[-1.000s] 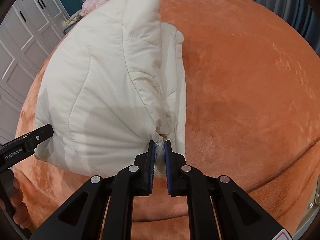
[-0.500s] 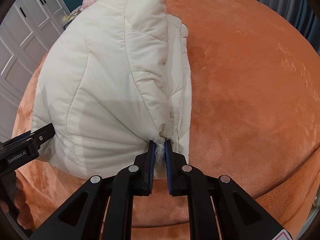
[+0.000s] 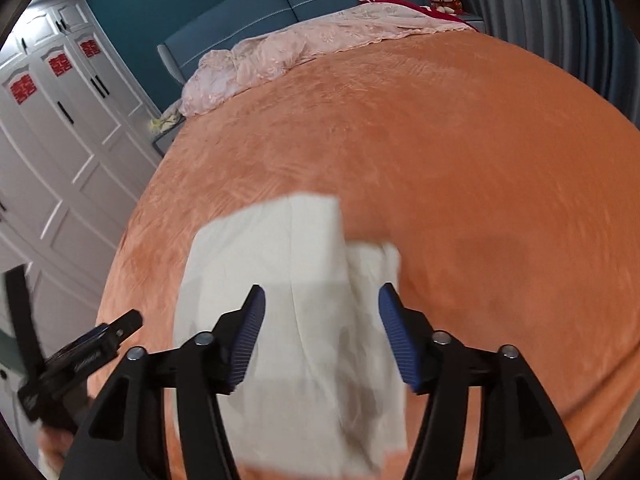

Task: Fold large clothes
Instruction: 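Regrasp the folded jacket edge with the right tool and press it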

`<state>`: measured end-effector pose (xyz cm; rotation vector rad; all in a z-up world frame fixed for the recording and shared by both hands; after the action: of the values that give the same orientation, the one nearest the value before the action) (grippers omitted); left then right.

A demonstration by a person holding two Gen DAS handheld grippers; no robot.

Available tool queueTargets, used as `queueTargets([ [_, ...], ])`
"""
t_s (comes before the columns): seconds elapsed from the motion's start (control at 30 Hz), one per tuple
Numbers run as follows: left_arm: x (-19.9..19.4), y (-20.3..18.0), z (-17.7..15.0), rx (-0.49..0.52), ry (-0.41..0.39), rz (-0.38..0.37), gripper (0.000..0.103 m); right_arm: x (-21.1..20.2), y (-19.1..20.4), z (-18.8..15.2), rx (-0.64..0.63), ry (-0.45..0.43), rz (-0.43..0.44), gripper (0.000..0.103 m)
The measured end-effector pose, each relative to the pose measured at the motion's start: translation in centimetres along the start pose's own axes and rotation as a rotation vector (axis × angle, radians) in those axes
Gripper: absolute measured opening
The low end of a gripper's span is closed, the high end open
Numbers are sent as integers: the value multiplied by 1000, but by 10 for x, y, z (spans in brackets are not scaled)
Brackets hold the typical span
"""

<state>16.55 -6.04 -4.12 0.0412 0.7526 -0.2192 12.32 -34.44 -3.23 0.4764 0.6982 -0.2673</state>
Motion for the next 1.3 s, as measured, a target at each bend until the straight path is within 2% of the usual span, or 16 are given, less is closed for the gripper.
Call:
queueTargets([
  [0.13,26,-16,16,12,13,2,90,60,-6,-9,81,87,-29,61],
  [0.17,32,-20,17,9,21,2,90,77,-6,-17,118,126,-9,57],
  [0.2,38,-22,18,12,27,5,90,82,-8,-23,139,137,13,32],
  [0.23,43,-26,18,18,34,5,90,85,-9,-26,152,139,25,21],
  [0.3,52,-30,18,28,43,4,90,77,-11,-20,141,76,10,11],
  [0.4,65,-39,16,46,56,-6,90,68,-31,-12,110,-2,-77,11],
  [0.47,74,-46,13,53,68,-7,90,77,-45,-17,82,9,-136,11],
  [0.57,92,-56,6,58,98,-10,90,95,-57,-29,52,38,-169,11],
  [0.8,124,-69,-10,97,117,22,91,115,-59,-47,-43,43,-197,18],
  [1.1,148,-62,-35,78,106,58,98,133,-61,-52,-47,24,-172,22],
  [1.3,161,-60,-42,47,112,52,98,139,-62,-56,-39,11,-157,24],
])
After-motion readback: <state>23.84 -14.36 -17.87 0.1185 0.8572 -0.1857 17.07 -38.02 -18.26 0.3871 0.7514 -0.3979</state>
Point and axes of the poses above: each gripper's, at about its wrist camera, not at the fingertips, and x roughly the way its jaws point, y to its left, z to its top, the point moved 8 cm from there along x, roughly the way its jaws point, and after that the axes turned 12 degrees about -y, right-handed, at the moved point
